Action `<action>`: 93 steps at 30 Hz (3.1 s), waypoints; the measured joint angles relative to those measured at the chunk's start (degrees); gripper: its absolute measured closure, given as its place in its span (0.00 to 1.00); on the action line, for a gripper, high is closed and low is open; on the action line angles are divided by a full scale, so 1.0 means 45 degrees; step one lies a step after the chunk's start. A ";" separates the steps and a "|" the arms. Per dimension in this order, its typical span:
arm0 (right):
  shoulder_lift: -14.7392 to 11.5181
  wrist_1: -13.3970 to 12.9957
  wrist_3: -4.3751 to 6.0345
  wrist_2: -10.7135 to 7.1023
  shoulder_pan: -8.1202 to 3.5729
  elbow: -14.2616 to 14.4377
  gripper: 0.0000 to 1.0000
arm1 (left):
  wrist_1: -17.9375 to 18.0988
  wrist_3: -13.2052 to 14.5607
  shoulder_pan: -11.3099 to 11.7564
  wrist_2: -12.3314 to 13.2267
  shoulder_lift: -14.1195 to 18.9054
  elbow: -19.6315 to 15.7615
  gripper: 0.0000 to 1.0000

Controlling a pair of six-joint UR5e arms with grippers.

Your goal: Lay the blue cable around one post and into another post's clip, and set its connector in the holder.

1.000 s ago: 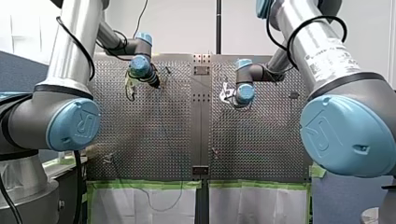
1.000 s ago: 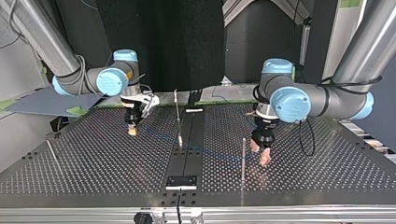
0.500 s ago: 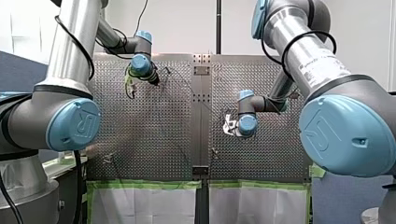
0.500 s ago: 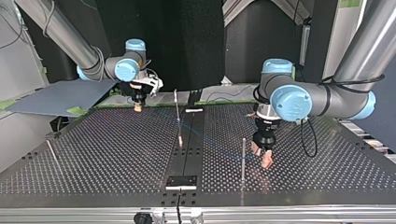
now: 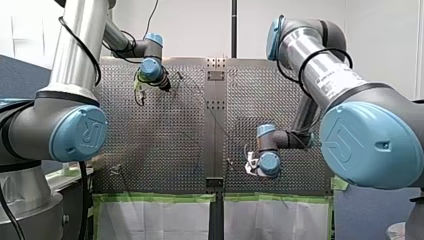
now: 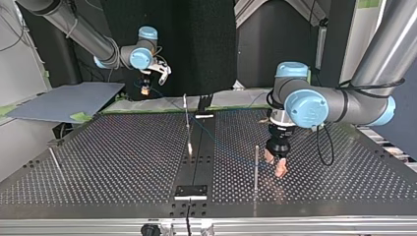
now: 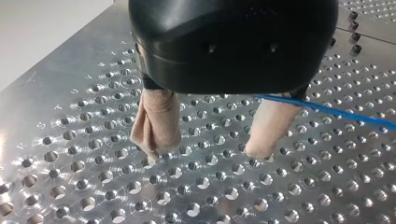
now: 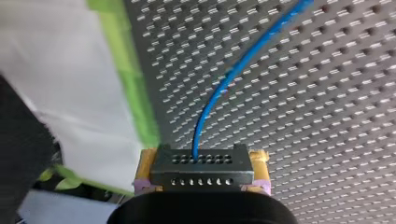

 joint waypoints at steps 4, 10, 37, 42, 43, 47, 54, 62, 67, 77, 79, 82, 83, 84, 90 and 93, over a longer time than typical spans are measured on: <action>0.0469 -0.0465 0.0063 -0.0001 -0.0014 0.0469 0.99 | 0.0000 0.0000 0.0000 -0.0002 -0.0001 -0.0001 0.00; 0.1192 -0.1192 0.0326 0.0066 0.0001 0.1190 0.99 | 0.0000 0.0000 0.0000 0.0000 0.0000 -0.0001 0.00; 0.4454 -0.4451 0.0521 0.0061 -0.0102 0.3847 0.99 | 0.0294 -0.0231 0.0049 -0.0060 -0.0033 -0.0001 0.00; 0.4860 -0.5122 0.0631 0.0056 -0.0106 0.4114 0.99 | 0.0325 -0.0531 0.0072 -0.0160 -0.0032 -0.0002 0.00; 0.4799 -0.5285 0.0643 0.0050 -0.0099 0.4125 0.99 | 0.0322 -0.0576 0.0073 -0.0203 -0.0031 -0.0002 0.00; 0.4426 -0.5785 0.0663 0.0031 -0.0069 0.4021 0.99 | 0.0289 -0.0629 0.0121 -0.0474 -0.0027 -0.0052 0.00; 0.3630 -0.6100 0.0292 -0.0104 -0.0184 0.3483 0.99 | 0.0257 -0.0600 0.0267 -0.0579 -0.0024 -0.0180 0.00; 0.2576 -0.5153 0.0177 -0.0516 -0.0712 0.3337 0.99 | 0.0250 -0.0586 0.0482 -0.0581 -0.0022 -0.0189 0.00; 0.1934 -0.4513 0.0073 -0.1044 -0.1300 0.3001 0.99 | 0.0218 -0.0552 0.0514 -0.0588 -0.0020 -0.0194 0.00; 0.0605 -0.3316 -0.0634 -0.2357 -0.1858 0.2660 0.99 | 0.0123 -0.0456 0.0516 -0.0605 -0.0022 -0.0196 0.00; 0.0368 -0.3250 -0.0659 -0.2595 -0.1850 0.2642 0.99 | 0.0110 -0.0457 0.0524 -0.0605 -0.0021 -0.0195 0.00; 0.0055 -0.3243 -0.0711 -0.2908 -0.1801 0.2577 0.99 | 0.0109 -0.0453 0.0542 -0.0608 -0.0023 -0.0195 0.00; -0.0095 -0.3254 -0.0741 -0.3058 -0.1776 0.2561 0.99 | 0.0111 -0.0452 0.0549 -0.0620 -0.0026 -0.0195 0.00; -0.0207 -0.3265 -0.0783 -0.3169 -0.1760 0.2552 0.99 | 0.0111 -0.0451 0.0554 -0.0638 -0.0027 -0.0194 0.00; -0.0909 -0.3270 -0.1140 -0.3871 -0.1672 0.2405 0.99 | 0.0102 -0.0418 0.0565 -0.0798 -0.0026 -0.0186 0.00; -0.1253 -0.3222 -0.1179 -0.4215 -0.1701 0.2341 0.99 | 0.0110 -0.0413 0.0581 -0.0814 -0.0028 -0.0188 0.00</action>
